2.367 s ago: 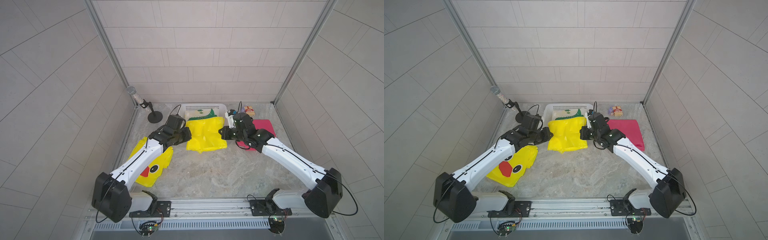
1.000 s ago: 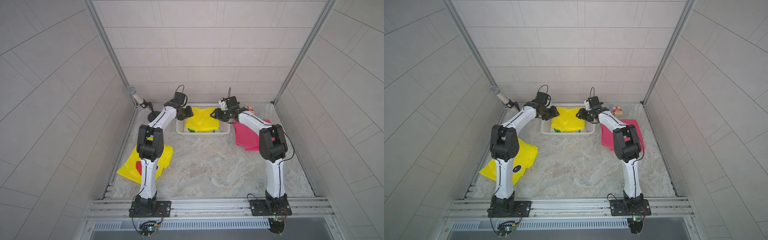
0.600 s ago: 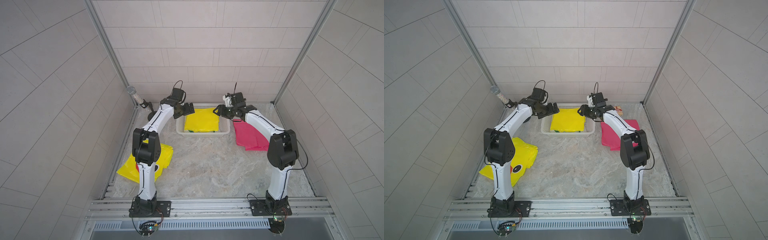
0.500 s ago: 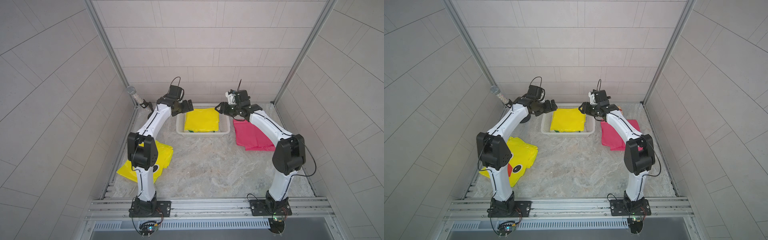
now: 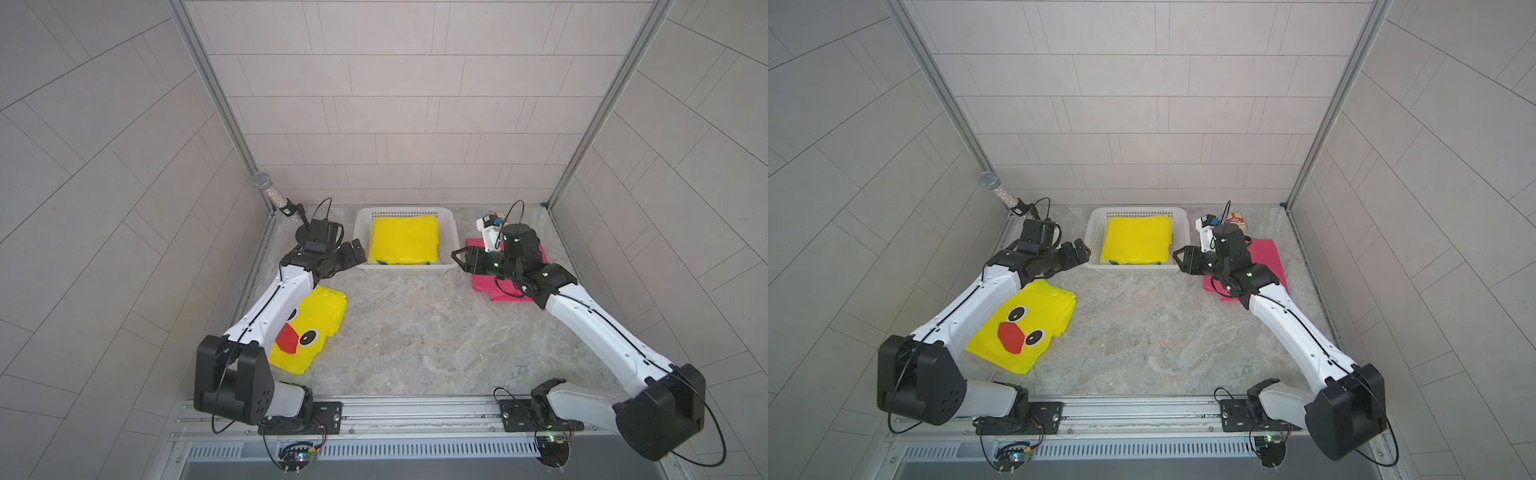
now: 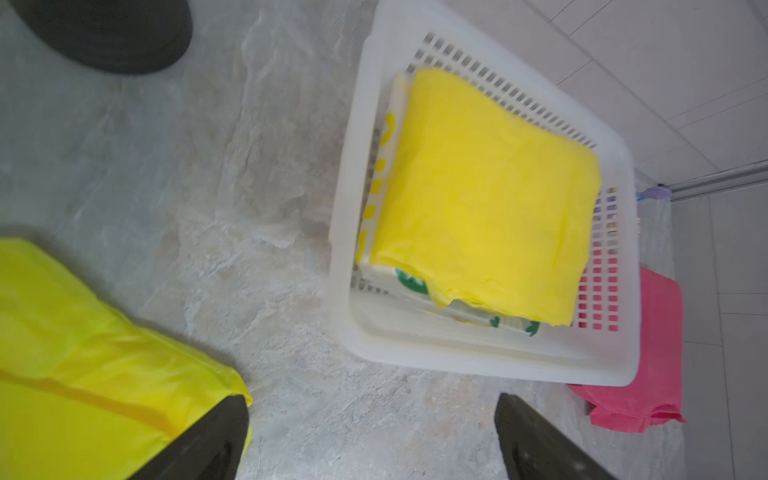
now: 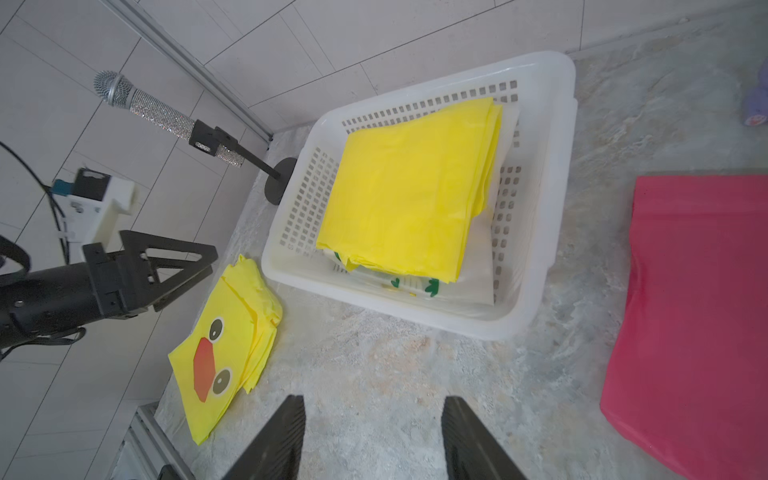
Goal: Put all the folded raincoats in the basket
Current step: Move the raincoat to the center of the board.
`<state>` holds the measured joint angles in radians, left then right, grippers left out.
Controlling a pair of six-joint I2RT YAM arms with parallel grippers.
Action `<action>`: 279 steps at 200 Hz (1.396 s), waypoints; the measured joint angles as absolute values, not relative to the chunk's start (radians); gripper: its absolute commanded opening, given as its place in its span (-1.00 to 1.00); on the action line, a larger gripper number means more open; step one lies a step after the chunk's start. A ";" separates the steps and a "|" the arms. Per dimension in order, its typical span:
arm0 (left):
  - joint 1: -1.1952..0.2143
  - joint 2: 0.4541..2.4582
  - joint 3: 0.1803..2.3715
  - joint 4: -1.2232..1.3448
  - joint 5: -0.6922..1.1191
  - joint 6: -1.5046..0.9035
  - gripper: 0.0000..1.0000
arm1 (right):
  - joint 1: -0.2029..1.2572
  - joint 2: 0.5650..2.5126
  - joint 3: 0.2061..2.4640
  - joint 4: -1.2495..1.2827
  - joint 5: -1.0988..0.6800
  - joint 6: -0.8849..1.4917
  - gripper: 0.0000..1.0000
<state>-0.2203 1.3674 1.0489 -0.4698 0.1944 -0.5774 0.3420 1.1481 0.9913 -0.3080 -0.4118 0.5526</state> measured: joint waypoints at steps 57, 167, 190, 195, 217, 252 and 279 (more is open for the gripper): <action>-0.216 1.188 0.792 -0.454 0.141 -0.671 1.00 | 0.371 0.969 0.804 -0.298 -0.405 0.567 0.15; -0.216 1.218 0.553 -0.286 0.158 -0.797 1.00 | 0.395 0.955 0.691 -0.297 -0.404 0.583 0.14; -0.223 1.229 0.502 -0.217 0.189 -0.823 1.00 | 0.395 0.955 0.679 -0.303 -0.400 0.576 0.14; -0.226 1.226 0.497 -0.204 0.194 -0.828 1.00 | 0.395 0.955 0.679 -0.305 -0.399 0.575 0.14; -0.267 1.219 0.475 -0.148 0.212 -0.855 1.00 | 0.395 0.957 0.679 -0.307 -0.392 0.567 0.14; -0.392 1.164 0.450 -0.152 0.233 -0.892 1.00 | 0.403 0.989 0.680 -0.300 -0.392 0.569 0.10; -0.422 1.017 0.483 -0.281 0.227 -0.883 1.00 | 0.462 1.039 0.693 -0.291 -0.374 0.581 0.10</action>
